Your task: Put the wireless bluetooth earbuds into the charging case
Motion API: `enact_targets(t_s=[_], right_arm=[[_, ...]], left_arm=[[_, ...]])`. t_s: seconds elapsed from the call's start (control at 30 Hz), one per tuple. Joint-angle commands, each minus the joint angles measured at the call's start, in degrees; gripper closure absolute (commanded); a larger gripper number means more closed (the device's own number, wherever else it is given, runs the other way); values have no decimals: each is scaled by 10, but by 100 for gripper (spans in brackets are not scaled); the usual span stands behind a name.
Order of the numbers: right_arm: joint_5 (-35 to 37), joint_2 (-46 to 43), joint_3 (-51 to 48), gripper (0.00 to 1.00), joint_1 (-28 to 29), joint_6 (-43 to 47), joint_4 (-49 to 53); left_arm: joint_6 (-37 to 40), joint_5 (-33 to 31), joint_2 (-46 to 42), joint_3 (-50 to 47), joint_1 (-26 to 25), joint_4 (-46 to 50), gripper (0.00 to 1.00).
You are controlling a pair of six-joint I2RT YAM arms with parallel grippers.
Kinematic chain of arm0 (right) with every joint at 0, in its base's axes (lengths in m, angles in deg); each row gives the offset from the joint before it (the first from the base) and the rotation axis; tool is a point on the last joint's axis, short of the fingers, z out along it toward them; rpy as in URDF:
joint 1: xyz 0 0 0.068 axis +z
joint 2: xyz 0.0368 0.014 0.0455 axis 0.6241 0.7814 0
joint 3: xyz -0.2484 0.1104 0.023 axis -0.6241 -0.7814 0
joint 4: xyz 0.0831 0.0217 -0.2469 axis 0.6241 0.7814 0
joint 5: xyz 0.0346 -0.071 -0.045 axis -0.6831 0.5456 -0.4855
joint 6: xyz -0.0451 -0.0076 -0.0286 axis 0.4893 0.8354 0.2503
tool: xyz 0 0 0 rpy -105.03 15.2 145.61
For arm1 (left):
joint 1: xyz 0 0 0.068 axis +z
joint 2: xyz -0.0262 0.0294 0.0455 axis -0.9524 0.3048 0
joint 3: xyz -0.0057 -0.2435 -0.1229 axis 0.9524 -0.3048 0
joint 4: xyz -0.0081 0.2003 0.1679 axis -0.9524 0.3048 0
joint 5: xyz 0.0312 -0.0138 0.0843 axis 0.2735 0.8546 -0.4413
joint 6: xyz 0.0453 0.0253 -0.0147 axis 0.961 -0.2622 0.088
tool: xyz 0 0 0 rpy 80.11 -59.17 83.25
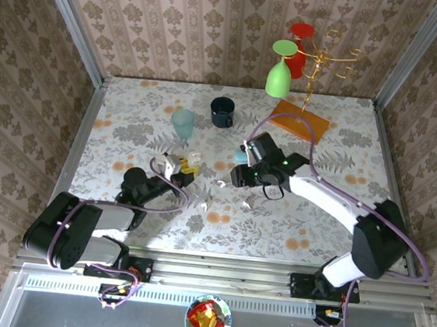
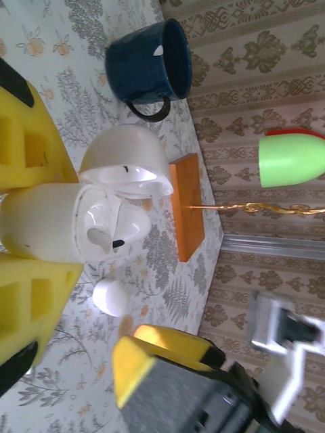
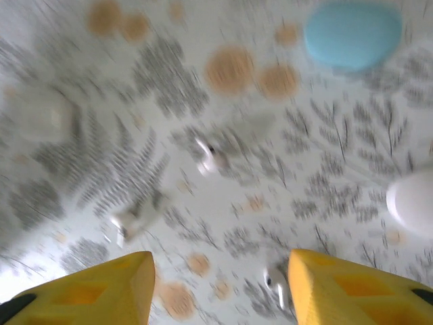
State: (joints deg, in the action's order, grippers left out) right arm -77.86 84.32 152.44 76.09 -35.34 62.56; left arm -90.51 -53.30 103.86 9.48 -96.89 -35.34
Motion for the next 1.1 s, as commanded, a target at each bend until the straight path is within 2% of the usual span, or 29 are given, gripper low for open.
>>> enact_targets(t_s=[0.0, 0.23, 0.5, 0.73, 1.07], right_arm=[[25, 49, 42, 48, 9, 4, 151], [27, 154, 115, 54, 19, 18, 233], [32, 232, 170, 57, 23, 27, 269], [41, 269, 184, 58, 23, 26, 267], [45, 292, 184, 67, 23, 27, 261]], left_arm=[[28, 17, -15, -17, -1, -21, 94], [26, 35, -24, -27, -1, -14, 94], [27, 49, -19, -21, -2, -14, 94], [23, 54, -21, -24, -3, -14, 94], [23, 54, -19, -22, -2, -14, 93]])
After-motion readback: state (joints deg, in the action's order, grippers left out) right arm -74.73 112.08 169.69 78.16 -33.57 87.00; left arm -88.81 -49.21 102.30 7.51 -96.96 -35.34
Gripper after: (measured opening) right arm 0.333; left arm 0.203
